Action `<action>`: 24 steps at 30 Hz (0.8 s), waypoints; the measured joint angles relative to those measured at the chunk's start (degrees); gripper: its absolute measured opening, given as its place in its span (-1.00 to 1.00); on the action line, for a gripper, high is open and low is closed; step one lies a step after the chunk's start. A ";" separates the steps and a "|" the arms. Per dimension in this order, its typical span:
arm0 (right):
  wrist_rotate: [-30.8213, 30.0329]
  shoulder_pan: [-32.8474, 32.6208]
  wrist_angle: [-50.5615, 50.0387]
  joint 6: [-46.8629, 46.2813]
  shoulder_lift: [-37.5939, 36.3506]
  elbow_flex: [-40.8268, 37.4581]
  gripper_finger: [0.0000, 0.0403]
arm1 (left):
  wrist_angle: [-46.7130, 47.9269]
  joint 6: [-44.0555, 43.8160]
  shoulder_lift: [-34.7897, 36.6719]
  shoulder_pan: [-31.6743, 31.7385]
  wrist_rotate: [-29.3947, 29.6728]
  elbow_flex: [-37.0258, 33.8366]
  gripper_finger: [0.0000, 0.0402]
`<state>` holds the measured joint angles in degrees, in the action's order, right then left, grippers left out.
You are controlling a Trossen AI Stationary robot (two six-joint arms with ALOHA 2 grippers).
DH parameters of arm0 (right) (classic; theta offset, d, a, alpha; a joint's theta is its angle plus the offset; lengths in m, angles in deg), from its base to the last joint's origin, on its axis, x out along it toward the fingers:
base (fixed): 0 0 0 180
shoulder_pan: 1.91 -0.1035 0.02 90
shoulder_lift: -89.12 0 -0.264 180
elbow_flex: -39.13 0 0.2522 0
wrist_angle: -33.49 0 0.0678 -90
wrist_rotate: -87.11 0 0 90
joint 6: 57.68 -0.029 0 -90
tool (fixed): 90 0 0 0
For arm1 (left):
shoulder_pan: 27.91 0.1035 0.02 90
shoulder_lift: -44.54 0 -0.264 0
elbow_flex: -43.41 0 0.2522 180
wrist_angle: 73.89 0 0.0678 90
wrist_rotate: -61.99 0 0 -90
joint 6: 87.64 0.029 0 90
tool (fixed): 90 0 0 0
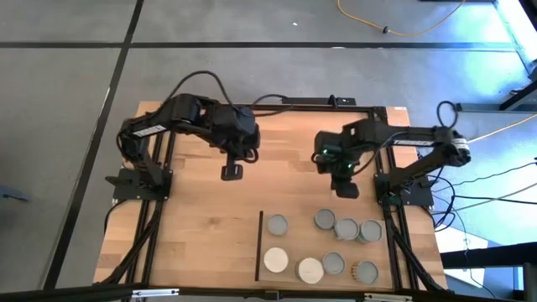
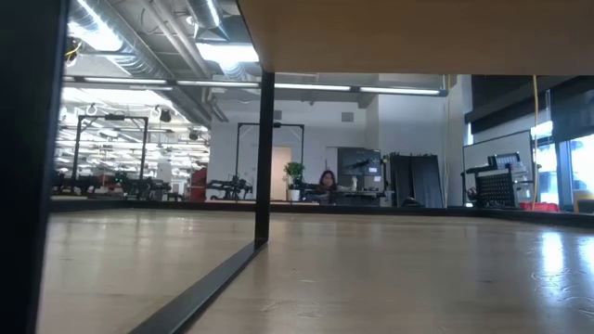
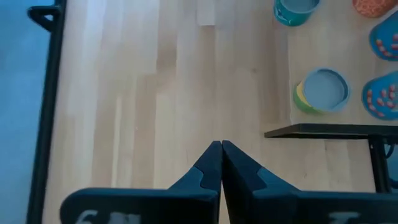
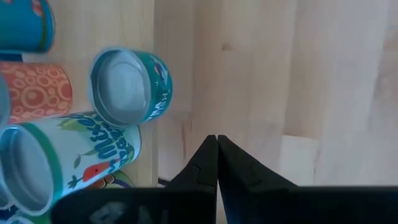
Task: Pick and place cans onto a shelf
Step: Adjust the green tuna can on the shelf
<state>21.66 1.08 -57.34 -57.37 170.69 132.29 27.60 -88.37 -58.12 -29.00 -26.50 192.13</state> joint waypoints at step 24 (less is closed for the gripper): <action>11.58 -10.05 5.31 1.75 11.52 -0.04 -0.98 | 2.32 -0.19 3.52 -1.24 0.91 0.02 -1.00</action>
<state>33.23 -8.98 -52.04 -55.62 182.22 132.24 29.93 -88.56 -54.60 -30.23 -25.59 192.15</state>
